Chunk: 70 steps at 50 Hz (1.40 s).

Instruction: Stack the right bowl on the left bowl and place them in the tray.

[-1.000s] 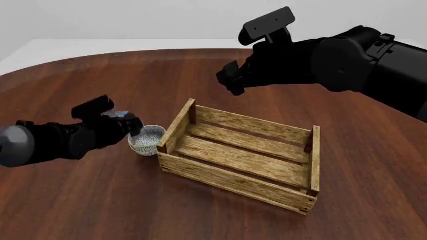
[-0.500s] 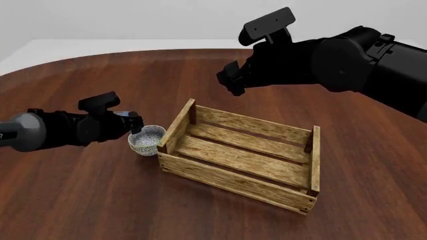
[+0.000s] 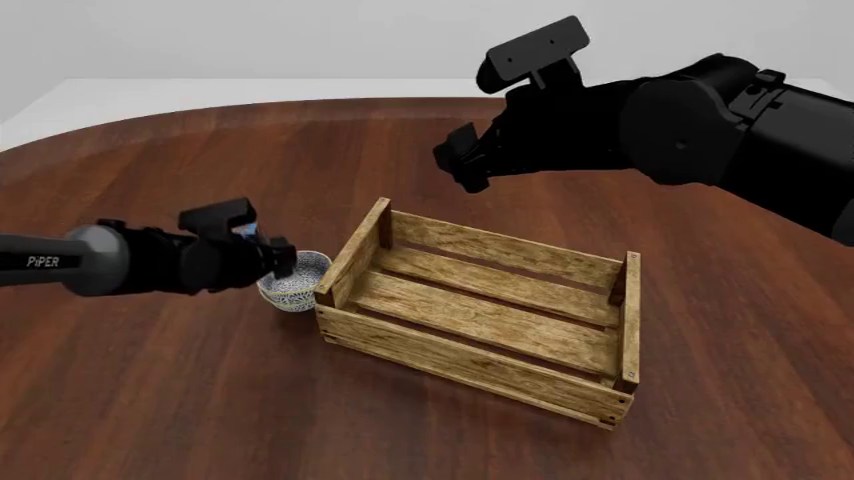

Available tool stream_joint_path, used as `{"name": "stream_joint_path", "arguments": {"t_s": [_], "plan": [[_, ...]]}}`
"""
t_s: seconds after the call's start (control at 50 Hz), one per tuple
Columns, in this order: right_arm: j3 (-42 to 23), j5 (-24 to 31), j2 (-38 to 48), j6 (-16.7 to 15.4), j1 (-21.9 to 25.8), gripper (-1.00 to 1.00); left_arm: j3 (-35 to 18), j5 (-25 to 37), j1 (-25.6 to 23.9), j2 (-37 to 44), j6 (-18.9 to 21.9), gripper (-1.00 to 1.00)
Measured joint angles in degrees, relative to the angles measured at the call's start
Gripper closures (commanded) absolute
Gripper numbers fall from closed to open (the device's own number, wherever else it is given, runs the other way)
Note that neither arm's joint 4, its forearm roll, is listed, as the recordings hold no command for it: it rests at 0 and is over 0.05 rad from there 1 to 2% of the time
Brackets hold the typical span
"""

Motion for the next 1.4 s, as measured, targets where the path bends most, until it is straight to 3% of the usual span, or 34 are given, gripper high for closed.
{"name": "stream_joint_path", "arguments": {"t_s": [0.6,0.62,1.02,1.4], "plan": [[0.1,-0.1,0.1,0.0,0.0,-1.0,1.3,-5.0,-0.8,5.6,-2.0,-1.0],[0.1,-0.1,0.1,0.0,0.0,-1.0,1.4,-5.2,-0.9,5.7,-2.2,1.0],[0.1,-0.1,0.0,0.0,0.0,-1.0,2.3,-7.5,-1.7,5.0,-4.9,1.0],[0.2,-0.1,0.0,0.1,0.1,-1.0,4.2,-5.6,-0.4,1.2,-4.0,1.0]]}}
